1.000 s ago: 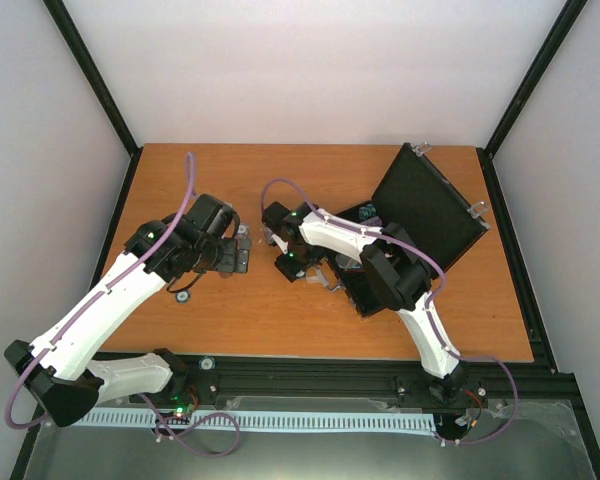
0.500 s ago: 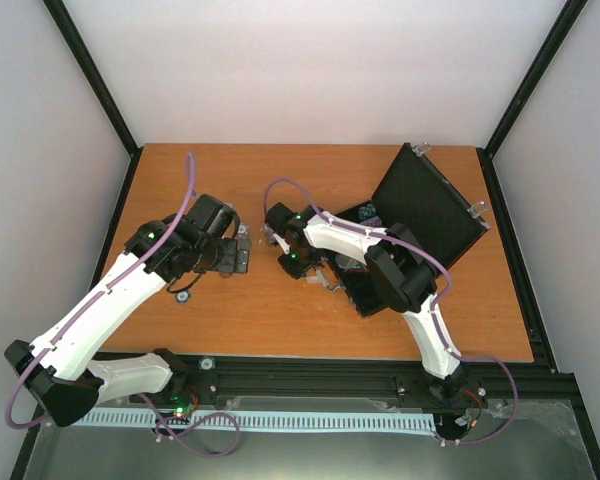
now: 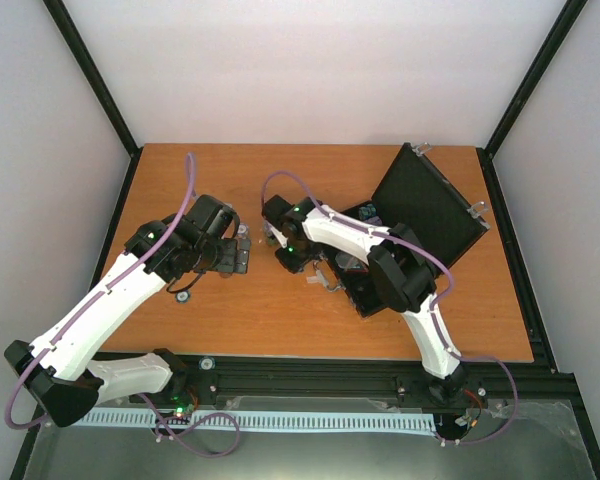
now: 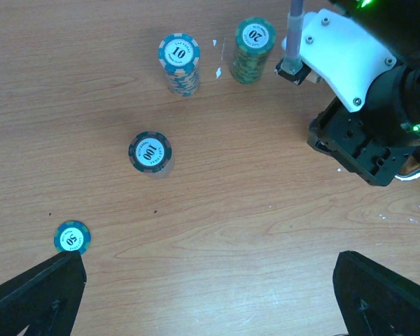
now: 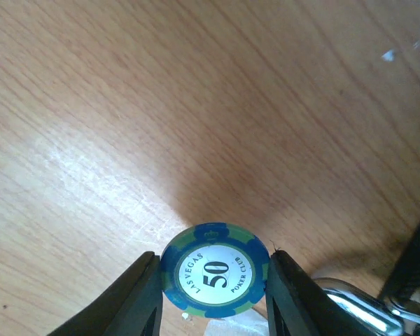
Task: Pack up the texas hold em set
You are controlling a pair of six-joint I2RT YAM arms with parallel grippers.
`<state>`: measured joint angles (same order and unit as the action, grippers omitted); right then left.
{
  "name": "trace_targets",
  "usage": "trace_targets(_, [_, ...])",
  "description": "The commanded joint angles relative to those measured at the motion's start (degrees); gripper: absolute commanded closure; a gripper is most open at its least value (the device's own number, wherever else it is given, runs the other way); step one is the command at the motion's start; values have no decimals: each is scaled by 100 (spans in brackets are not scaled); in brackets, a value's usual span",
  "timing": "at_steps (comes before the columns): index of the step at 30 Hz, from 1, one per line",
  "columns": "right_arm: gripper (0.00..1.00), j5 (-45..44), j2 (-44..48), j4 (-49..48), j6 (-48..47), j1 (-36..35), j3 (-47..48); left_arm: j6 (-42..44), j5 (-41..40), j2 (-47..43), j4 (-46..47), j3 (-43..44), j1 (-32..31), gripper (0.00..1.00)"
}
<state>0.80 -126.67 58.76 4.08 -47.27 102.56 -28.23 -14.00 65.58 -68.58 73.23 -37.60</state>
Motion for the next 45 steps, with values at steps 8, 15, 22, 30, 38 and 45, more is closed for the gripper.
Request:
trace_targets(8, [75, -393, 407, 376, 74, 4, 559, 81, -67, -131, 7, 51, 16, 0])
trace_targets(15, [75, -1038, 442, 402, 216, 337, 859, 101, -68, -160, -58, 68, 16, 0])
trace_targets(22, [76, -1530, 599, 167, 317, 983, 733, 140, -40, -159, -94, 68, 16, 0])
trace_targets(30, [76, -2082, 529, -605, 302, 1546, 332, 140, 36, -127, -92, 16, 16, 0])
trace_targets(38, [77, -2684, 193, -1152, 250, 1615, 259, 125, 42, -86, -103, -2, 16, 0])
trace_targets(45, [77, -3152, -120, -1192, 114, 1633, 438, 72, 66, -63, -90, -45, 16, 0])
